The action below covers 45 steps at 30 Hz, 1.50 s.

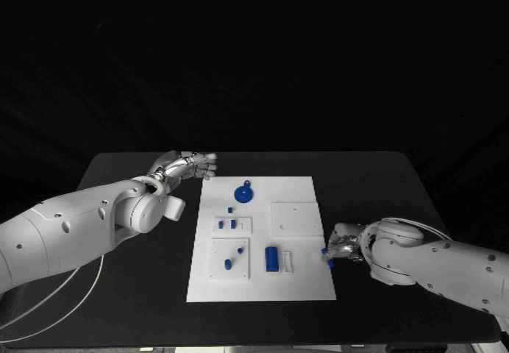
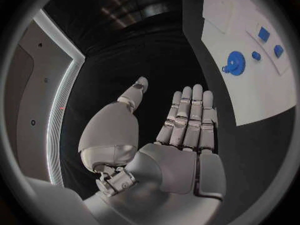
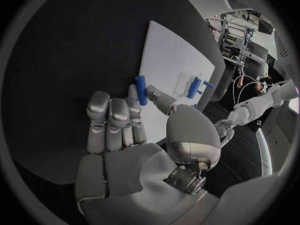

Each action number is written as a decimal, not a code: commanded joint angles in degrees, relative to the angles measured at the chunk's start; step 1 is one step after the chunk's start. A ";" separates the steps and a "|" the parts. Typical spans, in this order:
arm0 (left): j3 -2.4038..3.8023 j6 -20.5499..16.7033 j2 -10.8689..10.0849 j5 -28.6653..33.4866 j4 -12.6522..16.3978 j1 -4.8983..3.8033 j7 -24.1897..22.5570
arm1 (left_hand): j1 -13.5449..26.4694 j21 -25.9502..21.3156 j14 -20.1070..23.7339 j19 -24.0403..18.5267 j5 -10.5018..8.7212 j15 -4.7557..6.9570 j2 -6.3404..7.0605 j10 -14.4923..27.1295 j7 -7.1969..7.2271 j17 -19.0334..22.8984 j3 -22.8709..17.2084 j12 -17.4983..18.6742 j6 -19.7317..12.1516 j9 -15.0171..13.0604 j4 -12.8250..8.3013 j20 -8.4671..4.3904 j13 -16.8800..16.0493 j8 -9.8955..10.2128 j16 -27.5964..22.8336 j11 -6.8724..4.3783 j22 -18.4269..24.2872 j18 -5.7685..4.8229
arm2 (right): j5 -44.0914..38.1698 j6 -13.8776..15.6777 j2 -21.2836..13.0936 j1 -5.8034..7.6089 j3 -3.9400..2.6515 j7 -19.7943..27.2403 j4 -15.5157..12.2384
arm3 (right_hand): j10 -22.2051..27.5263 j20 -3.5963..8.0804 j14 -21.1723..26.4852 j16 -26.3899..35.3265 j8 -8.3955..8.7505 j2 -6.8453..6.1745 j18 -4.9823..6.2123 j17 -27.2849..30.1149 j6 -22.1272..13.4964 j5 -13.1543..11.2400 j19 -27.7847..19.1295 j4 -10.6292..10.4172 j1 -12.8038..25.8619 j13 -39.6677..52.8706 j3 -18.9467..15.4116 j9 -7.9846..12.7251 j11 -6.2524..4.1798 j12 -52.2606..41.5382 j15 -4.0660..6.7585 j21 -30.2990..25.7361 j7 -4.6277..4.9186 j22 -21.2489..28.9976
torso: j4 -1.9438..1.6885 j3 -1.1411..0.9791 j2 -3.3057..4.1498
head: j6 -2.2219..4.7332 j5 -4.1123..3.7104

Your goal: Assemble the parts on the task board

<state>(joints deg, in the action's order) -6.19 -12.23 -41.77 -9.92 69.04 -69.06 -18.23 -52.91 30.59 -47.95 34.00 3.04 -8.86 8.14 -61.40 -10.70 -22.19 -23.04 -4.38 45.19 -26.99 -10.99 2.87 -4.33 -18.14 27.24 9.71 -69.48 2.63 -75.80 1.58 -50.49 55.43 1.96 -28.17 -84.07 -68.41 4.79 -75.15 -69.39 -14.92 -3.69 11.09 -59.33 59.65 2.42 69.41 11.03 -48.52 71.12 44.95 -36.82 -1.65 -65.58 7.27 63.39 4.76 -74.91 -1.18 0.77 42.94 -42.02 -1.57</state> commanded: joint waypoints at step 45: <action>0.02 0.81 0.30 0.21 0.24 -0.04 -0.33 | 0.42 -0.46 0.39 -0.24 -0.05 -0.06 -0.23 0.54 0.12 -0.30 -0.01 -0.09 -0.15 0.09 0.21 0.27 0.07 -0.37 -0.50 0.07 -0.24 1.15 | 18.47 3.25 1.49 3.37 2.03 -0.71 -6.06 | -3.26 -1.13 -0.35 -0.09 -0.91 0.93 3.91 -0.07 2.66 0.39 0.42 0.61 1.23 1.77 0.14 0.09 -0.48 -2.63 0.71 0.80 -0.58 -0.93 | -0.07 0.12 -0.01 | -0.40 0.45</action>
<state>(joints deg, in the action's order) -6.21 -12.14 -41.62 -9.92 69.09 -69.06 -18.16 -52.92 30.37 -47.96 33.99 3.04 -8.86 8.13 -61.19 -10.73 -22.42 -23.04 -4.38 45.23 -26.95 -10.99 2.87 -4.34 -18.14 27.01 9.92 -69.67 3.12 -59.47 3.93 -49.52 58.88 3.94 -28.84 -90.21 -70.87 3.95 -75.51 -69.41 -15.64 -2.77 11.54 -59.31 61.32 2.65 69.81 11.23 -47.75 72.83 45.15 -36.72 -1.65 -67.86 7.64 63.95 3.71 -74.90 -1.18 0.83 42.92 -42.32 -1.27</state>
